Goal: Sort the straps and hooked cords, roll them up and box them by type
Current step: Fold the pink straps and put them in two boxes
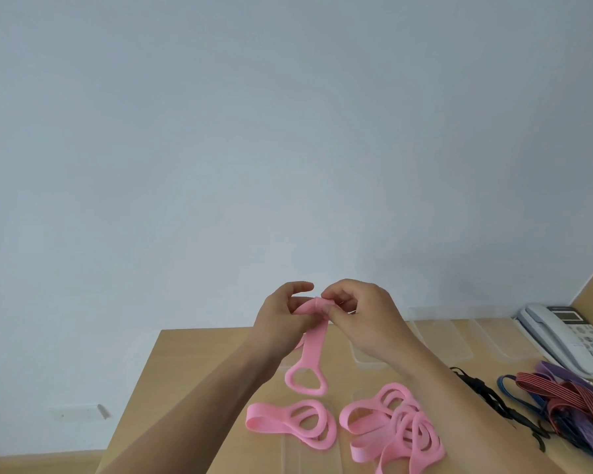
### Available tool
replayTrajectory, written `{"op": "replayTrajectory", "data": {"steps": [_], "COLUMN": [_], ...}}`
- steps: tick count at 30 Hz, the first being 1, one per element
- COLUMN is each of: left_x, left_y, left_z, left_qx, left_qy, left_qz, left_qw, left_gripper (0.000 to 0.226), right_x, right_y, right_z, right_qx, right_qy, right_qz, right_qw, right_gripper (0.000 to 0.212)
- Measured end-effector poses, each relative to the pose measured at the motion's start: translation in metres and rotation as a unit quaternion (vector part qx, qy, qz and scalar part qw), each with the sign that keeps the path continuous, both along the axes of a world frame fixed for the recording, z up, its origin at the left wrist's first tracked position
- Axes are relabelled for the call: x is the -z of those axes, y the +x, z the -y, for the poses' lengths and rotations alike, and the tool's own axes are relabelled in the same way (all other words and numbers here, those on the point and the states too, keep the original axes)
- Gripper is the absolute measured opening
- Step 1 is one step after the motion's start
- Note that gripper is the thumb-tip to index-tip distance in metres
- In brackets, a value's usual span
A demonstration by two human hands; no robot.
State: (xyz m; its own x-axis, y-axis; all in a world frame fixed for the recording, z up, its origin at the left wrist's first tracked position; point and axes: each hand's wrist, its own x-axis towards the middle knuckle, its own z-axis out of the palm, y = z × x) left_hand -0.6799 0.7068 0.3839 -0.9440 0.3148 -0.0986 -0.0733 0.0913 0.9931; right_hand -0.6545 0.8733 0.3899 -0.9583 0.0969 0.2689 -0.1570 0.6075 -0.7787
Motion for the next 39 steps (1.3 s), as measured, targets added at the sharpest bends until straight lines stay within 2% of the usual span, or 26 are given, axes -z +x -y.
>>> {"op": "replayTrajectory", "data": {"steps": [3, 7, 10, 19, 26, 30, 34, 39], "left_x": [0.001, 0.002, 0.005, -0.002, -0.005, -0.005, -0.003, -0.003], "left_y": [-0.001, 0.001, 0.0, 0.003, 0.005, 0.004, 0.001, 0.0], "left_z": [0.001, 0.0, 0.002, 0.004, 0.005, 0.005, 0.008, 0.011], "left_qx": [0.0, 0.036, 0.039, 0.015, 0.016, 0.012, 0.004, 0.004], "left_qy": [-0.01, -0.053, -0.058, 0.077, 0.113, 0.12, 0.128, 0.115], "left_qz": [0.012, 0.017, 0.025, 0.078, 0.081, 0.075, 0.069, 0.05], "left_qw": [1.0, 0.998, 0.997, 0.994, 0.99, 0.99, 0.989, 0.992], "left_gripper": [0.043, 0.023, 0.021, 0.033, 0.026, 0.033, 0.032, 0.028], "right_x": [0.0, 0.002, 0.005, 0.011, 0.015, 0.016, 0.014, 0.004], "right_y": [0.0, -0.001, -0.001, 0.0, 0.001, 0.002, 0.003, 0.002], "right_z": [0.001, 0.002, 0.003, 0.009, 0.013, 0.015, 0.012, 0.007], "right_qx": [0.006, 0.022, 0.028, 0.033, 0.044, 0.044, -0.003, -0.032], "right_qy": [-0.026, -0.028, -0.031, 0.012, 0.056, 0.061, 0.053, -0.046], "right_qz": [0.014, 0.006, -0.013, -0.165, -0.25, -0.279, -0.252, -0.138], "right_qw": [1.0, 0.999, 0.999, 0.986, 0.966, 0.957, 0.966, 0.989], "right_gripper": [0.008, 0.019, 0.024, 0.024, 0.026, 0.022, 0.023, 0.017]}}
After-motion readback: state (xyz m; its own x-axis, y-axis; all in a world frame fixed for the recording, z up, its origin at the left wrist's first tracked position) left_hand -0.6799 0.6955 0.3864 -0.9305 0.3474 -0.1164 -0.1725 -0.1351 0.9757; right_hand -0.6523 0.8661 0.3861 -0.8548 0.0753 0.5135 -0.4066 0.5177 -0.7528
